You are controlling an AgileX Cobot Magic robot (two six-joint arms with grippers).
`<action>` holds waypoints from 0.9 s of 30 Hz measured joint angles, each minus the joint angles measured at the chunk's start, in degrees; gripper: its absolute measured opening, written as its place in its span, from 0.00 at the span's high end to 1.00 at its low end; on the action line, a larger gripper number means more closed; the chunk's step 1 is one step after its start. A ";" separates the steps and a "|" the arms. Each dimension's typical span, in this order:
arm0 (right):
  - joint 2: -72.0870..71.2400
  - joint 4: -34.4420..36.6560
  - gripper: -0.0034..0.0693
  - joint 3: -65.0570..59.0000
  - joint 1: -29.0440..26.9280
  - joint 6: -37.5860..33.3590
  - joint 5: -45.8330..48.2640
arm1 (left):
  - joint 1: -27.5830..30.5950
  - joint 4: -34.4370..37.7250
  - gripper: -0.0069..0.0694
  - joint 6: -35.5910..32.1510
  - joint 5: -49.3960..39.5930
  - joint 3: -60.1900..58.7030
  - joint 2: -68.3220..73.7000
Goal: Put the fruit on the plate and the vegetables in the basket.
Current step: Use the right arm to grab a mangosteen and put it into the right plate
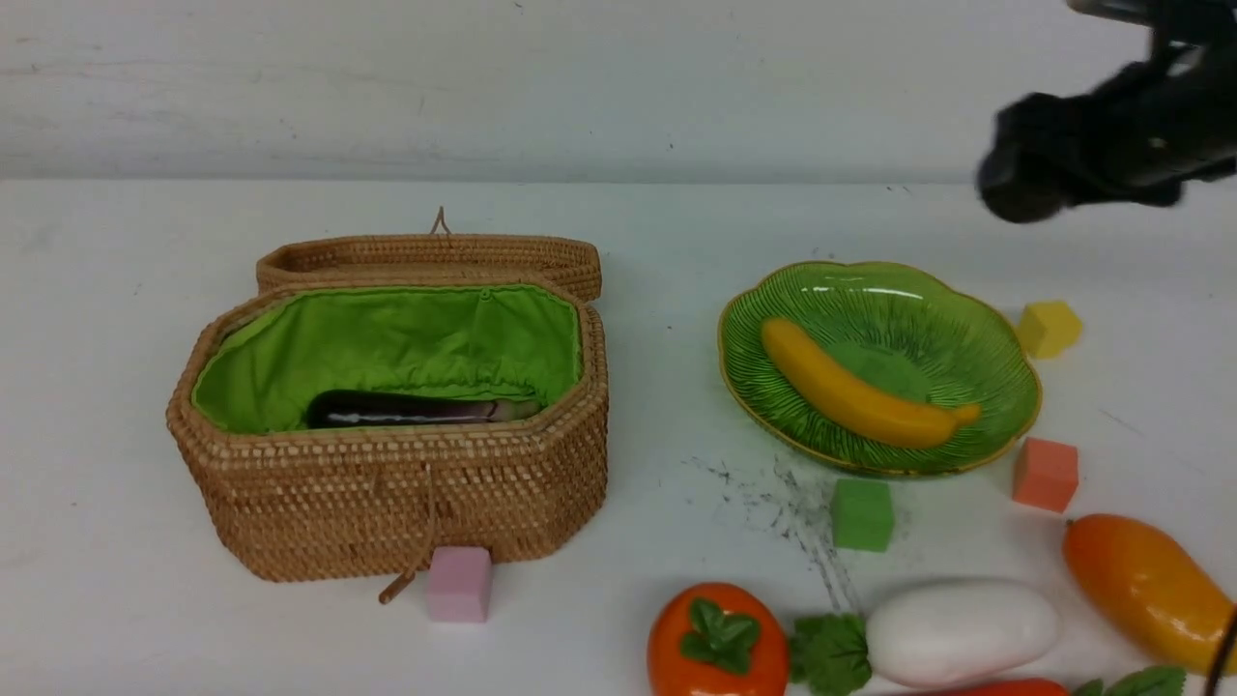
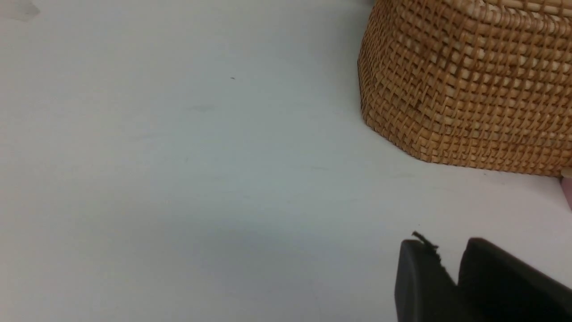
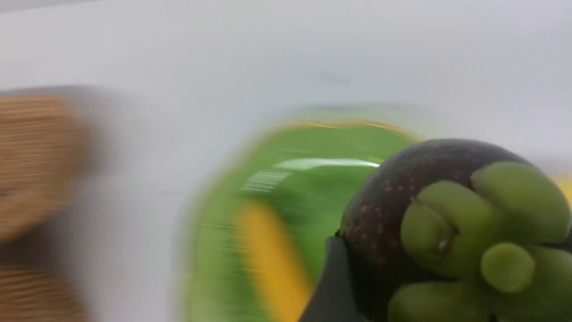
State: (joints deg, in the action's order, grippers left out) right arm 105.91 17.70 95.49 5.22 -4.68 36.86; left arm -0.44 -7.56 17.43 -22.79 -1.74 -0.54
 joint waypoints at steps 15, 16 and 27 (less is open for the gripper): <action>23.60 1.83 0.17 10.79 4.20 1.11 -1.47 | 0.00 0.00 0.72 0.00 0.00 0.00 0.00; 23.70 1.83 0.17 10.79 4.20 1.19 -1.47 | 0.00 0.00 0.72 0.00 0.00 0.00 0.00; 23.72 1.83 0.03 11.07 4.20 1.96 -0.06 | 0.00 0.00 0.72 0.00 0.00 0.00 0.00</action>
State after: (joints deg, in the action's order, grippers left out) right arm 129.63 19.53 106.56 9.42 -2.72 36.80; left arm -0.44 -7.56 17.43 -22.79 -1.74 -0.54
